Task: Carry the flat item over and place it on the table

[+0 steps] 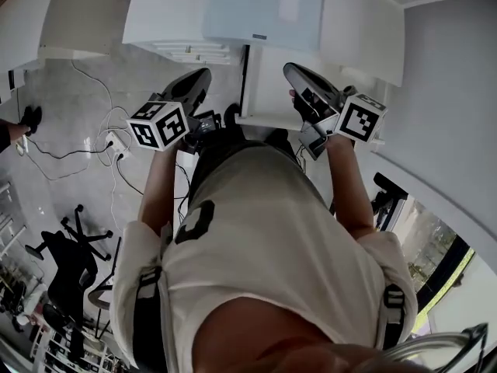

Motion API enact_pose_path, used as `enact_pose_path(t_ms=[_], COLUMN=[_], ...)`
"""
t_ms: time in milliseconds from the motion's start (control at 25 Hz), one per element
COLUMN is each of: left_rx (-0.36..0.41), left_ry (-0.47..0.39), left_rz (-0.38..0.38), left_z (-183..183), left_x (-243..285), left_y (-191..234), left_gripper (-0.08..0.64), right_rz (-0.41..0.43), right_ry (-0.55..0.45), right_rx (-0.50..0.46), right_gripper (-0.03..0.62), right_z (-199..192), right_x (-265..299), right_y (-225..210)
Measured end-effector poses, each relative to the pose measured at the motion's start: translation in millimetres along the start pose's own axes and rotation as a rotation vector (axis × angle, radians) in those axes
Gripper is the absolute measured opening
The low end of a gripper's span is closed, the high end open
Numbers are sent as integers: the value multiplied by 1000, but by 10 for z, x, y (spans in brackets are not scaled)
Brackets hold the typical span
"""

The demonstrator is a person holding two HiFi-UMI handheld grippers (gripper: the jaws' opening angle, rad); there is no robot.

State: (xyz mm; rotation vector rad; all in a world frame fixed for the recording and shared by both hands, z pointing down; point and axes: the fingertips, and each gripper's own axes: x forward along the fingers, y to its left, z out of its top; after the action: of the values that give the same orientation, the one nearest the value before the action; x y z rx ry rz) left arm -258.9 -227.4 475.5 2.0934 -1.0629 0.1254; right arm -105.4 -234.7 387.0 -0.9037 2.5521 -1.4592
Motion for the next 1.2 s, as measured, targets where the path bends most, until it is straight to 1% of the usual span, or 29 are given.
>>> enact_pose_path(t_ms=[40, 240, 360, 440, 560, 720, 880, 1000, 1120, 1200], left_rx=[21, 192, 236, 251, 264, 244, 284, 296, 283, 272], left_ry=[5, 6, -20, -28, -15, -5, -5, -16, -36, -30], left_rz=[-5, -10, -22, -24, -31, -36, -23, 2, 29, 52], left_z=[-22, 55, 139, 111, -43, -242, -477, -552, -646, -764], left_x=[-1, -48, -127, -133, -62, 30, 117, 111, 38, -22], left_y=[-78, -479, -696, -870, -1169, -1536, -1907, -2059, -2174, -2193], left_gripper=[20, 20, 20, 20, 20, 20, 20, 20, 20, 20], right_rz=[24, 123, 187, 223, 261, 275, 306, 321, 350, 367], right_ry=[8, 26, 16, 15, 15, 18, 25, 51, 85, 116], right_rx=[2, 17, 52, 71, 87, 108, 120, 120, 137, 159], right_gripper=[11, 11, 11, 11, 11, 11, 11, 11, 11, 11], right_z=[-48, -233, -324, -384, -455, -552, -662, -708, -812, -916], right_x=[-5, -180, -317, -460, -751, -1146, -1540, -1693, -1780, -1794], right_y=[67, 303, 432, 476, 493, 478, 425, 404, 422, 421])
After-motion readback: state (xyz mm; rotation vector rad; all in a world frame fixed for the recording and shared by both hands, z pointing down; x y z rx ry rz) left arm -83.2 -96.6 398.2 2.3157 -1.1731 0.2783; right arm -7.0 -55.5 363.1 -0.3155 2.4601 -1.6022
